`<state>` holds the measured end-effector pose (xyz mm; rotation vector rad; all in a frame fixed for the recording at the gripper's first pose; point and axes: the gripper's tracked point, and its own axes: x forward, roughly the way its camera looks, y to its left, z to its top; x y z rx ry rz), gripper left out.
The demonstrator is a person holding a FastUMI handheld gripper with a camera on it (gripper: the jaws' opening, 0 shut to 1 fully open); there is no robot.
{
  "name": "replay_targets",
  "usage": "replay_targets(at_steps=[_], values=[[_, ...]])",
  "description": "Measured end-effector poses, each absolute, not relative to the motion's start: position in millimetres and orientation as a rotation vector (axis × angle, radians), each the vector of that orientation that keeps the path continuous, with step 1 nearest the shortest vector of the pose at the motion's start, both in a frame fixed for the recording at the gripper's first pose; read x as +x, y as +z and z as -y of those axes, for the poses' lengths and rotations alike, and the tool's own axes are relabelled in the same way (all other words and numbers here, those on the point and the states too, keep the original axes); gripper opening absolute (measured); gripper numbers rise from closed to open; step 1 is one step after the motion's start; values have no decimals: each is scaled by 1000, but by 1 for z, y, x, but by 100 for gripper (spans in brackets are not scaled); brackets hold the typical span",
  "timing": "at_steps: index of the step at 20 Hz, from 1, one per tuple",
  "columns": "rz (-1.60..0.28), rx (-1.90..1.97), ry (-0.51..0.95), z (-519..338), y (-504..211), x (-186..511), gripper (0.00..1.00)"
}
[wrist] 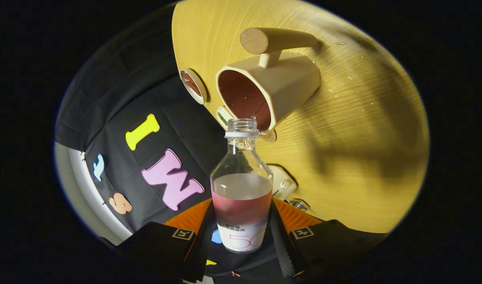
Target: Take the bottle from table, then pour the juice into the cup, finally place the bottle on the coaster
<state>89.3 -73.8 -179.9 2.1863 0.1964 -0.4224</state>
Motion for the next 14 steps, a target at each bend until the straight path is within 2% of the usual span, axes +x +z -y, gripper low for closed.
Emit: replay_targets(at_steps=[6,14], values=[[-108,2287,-434,87,-172,96,74],[-114,2324,-436,95,-169,95,74]])
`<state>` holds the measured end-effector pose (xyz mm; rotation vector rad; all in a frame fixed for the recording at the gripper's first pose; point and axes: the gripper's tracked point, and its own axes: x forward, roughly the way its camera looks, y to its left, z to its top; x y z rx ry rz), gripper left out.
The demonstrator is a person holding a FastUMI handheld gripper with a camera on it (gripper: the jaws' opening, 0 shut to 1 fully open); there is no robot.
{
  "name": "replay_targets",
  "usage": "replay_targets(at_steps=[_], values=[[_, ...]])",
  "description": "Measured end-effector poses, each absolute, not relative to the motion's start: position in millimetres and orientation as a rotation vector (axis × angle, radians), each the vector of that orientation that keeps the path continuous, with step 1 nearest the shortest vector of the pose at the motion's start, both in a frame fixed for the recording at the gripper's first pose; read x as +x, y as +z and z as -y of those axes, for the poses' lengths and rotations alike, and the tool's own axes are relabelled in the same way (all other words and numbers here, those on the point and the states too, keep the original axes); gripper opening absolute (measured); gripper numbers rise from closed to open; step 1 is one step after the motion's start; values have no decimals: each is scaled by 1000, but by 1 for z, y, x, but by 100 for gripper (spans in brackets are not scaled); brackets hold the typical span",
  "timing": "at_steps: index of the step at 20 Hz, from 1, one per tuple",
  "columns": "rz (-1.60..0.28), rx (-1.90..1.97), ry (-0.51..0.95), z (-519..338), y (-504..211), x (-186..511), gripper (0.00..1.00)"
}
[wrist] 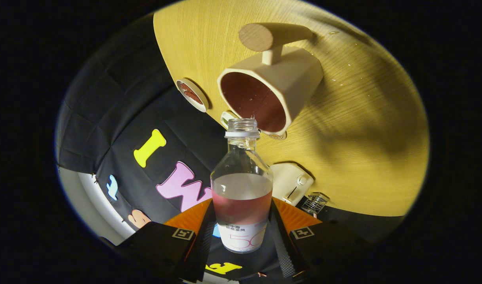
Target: Take the bottle from table, then pour the juice into the cup, finally place the bottle on the coaster
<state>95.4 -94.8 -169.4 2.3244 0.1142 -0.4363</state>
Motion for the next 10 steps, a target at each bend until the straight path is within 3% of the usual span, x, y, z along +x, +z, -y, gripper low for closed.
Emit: replay_targets(at_steps=[10], values=[[-108,2362,-494,103,-174,94,74]])
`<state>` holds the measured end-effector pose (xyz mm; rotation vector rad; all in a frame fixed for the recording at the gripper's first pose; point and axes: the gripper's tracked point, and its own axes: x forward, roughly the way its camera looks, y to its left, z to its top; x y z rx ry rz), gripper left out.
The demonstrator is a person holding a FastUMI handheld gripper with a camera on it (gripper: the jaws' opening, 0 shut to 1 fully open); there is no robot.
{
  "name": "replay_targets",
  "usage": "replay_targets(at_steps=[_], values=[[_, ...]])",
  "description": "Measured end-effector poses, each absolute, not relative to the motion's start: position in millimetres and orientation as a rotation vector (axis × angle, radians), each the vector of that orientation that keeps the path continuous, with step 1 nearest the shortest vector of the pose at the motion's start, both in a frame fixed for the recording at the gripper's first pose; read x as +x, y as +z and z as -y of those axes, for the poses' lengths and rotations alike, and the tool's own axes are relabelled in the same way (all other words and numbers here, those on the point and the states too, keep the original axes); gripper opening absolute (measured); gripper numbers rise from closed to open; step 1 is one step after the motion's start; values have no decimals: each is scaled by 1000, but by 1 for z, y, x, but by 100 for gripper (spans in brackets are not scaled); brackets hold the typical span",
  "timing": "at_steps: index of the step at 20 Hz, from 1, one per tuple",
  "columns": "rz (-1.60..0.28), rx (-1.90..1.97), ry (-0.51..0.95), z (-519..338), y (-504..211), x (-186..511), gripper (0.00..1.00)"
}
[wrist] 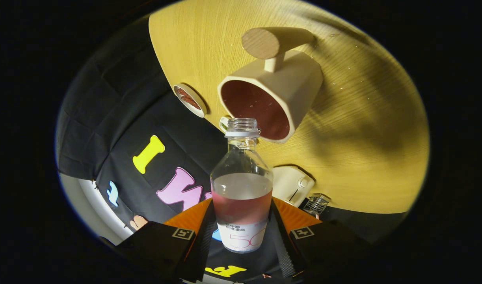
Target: Take the bottle from table, then pour the juice into the cup, finally place the bottle on the coaster
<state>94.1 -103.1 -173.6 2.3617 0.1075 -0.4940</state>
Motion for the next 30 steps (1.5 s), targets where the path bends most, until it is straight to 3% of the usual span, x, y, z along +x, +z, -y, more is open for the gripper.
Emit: replay_targets(at_steps=[14,23,30], values=[[-136,2138,-479,84,-181,86,74],[-224,1580,-427,70,-194,71,74],[-148,1088,-430,81,-169,56,74]])
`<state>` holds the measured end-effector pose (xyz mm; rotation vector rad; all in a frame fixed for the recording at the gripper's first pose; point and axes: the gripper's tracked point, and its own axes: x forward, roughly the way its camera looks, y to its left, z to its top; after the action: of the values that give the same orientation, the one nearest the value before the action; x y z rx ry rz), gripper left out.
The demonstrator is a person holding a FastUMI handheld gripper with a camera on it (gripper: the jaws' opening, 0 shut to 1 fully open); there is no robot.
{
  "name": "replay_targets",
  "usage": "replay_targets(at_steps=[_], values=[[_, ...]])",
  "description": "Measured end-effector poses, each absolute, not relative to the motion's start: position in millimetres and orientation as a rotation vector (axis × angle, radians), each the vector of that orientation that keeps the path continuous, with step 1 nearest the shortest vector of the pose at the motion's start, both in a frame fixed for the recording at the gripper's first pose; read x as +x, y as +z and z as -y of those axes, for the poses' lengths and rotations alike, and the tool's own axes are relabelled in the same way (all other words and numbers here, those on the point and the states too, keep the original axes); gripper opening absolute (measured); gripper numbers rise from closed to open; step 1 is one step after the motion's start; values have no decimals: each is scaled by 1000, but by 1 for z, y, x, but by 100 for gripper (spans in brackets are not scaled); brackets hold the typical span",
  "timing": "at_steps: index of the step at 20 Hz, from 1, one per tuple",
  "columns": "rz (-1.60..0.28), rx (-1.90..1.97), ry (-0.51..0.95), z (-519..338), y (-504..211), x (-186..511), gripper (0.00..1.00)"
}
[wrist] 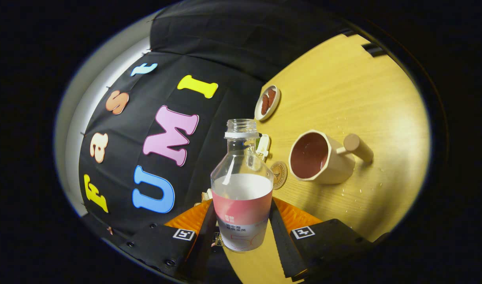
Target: Take the bottle from table, then pour the juice into the cup, finally place the bottle on the coaster
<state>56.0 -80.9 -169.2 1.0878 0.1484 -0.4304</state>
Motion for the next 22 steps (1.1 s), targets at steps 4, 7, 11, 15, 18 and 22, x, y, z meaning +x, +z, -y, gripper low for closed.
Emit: replay_targets(at_steps=[4,7,11,15,18,22], values=[[-128,809,-469,90,-154,51,74],[-116,559,-503,98,-135,52,74],[-81,240,-469,87,-89,69,74],[-16,44,-418,74,-40,101,74],[23,-63,-395,68,-21,126,74],[56,-131,-420,76,-12,160,74]])
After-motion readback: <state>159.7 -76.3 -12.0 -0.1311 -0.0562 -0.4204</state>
